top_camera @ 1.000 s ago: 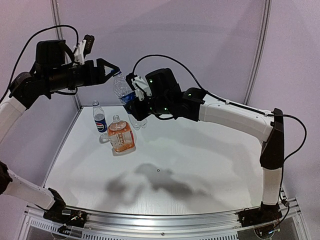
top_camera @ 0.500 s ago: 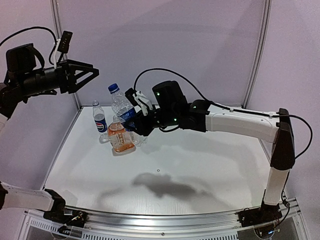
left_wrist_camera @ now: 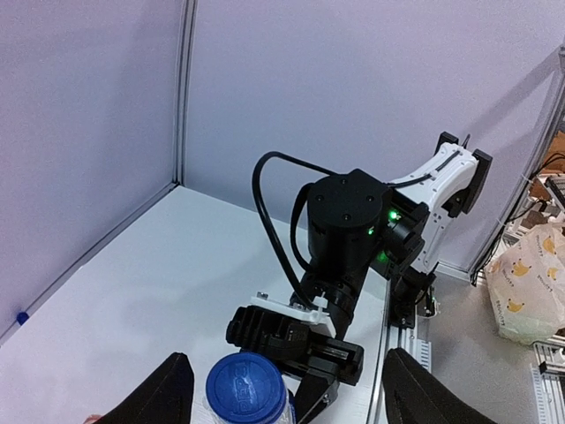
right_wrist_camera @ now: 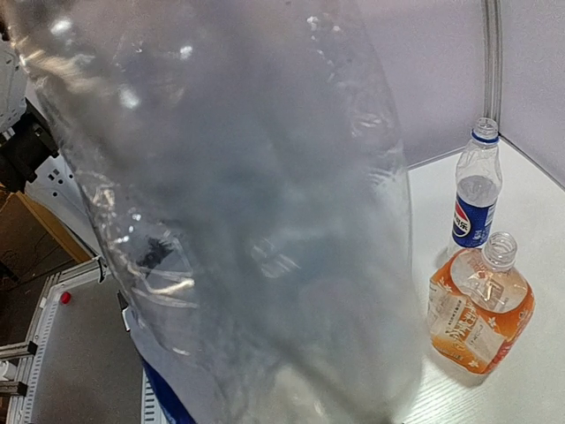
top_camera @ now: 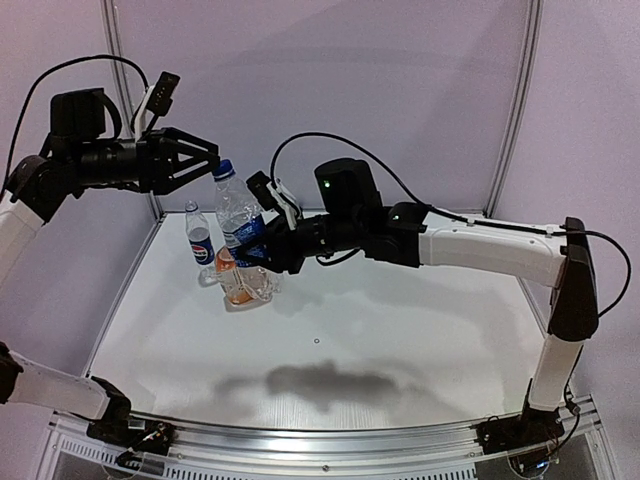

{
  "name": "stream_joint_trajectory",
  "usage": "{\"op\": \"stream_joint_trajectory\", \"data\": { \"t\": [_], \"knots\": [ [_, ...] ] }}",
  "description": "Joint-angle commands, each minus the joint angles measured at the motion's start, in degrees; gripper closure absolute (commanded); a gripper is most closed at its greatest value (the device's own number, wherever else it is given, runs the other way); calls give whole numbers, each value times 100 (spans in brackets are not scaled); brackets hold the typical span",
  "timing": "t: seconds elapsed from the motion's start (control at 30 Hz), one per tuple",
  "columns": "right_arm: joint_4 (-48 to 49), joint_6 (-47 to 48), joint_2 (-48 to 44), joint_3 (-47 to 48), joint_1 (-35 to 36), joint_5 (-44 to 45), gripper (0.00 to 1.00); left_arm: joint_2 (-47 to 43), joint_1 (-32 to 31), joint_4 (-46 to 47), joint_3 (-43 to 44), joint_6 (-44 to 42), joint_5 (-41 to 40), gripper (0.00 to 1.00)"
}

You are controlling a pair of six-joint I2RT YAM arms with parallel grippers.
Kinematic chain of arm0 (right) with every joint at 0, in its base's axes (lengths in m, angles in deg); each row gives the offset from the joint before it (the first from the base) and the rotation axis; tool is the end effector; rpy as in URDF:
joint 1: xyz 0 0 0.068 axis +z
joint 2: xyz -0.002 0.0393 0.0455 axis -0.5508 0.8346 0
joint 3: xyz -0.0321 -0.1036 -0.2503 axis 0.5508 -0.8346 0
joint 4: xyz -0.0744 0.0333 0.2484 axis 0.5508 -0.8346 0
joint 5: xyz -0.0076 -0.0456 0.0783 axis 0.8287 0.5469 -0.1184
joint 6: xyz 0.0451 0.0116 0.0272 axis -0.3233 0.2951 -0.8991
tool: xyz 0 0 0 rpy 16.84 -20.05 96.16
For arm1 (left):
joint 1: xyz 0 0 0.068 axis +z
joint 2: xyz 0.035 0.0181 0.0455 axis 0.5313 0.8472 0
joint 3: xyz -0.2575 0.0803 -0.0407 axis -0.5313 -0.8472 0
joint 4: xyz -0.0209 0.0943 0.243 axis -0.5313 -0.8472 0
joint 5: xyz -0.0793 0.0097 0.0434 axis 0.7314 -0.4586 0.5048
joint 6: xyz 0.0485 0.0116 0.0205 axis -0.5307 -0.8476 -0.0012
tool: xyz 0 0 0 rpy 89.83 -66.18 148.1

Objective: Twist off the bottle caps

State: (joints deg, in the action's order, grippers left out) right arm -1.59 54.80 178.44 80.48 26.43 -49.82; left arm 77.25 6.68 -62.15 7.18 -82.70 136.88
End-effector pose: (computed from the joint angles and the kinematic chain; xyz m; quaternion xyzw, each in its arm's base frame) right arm 0.2137 0.3976 0.3450 -0.4318 0.6644 0.4837 0.3717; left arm 0.1914 -0.1197 0.4852 0.3971 0.6425 -0.4324 0.4926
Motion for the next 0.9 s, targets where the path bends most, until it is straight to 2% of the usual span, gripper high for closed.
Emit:
{"op": "stream_joint_trajectory", "data": {
  "t": [0.0, 0.37, 0.7, 0.87],
  "knots": [
    [258, -100, -255, -146, 11, -219, 69, -19, 32, 337, -151, 205, 278, 29],
    [252, -114, -253, -129, 17, -390, 70, -27, -152, 595, -475, 316, -34, 38],
    [177, -74, -287, -148, 20, -360, 70, -37, -263, 761, -569, 342, -397, 51],
    [158, -57, -326, -179, 19, -293, 70, 33, -272, 664, -512, 334, -455, 70]
  ]
}}
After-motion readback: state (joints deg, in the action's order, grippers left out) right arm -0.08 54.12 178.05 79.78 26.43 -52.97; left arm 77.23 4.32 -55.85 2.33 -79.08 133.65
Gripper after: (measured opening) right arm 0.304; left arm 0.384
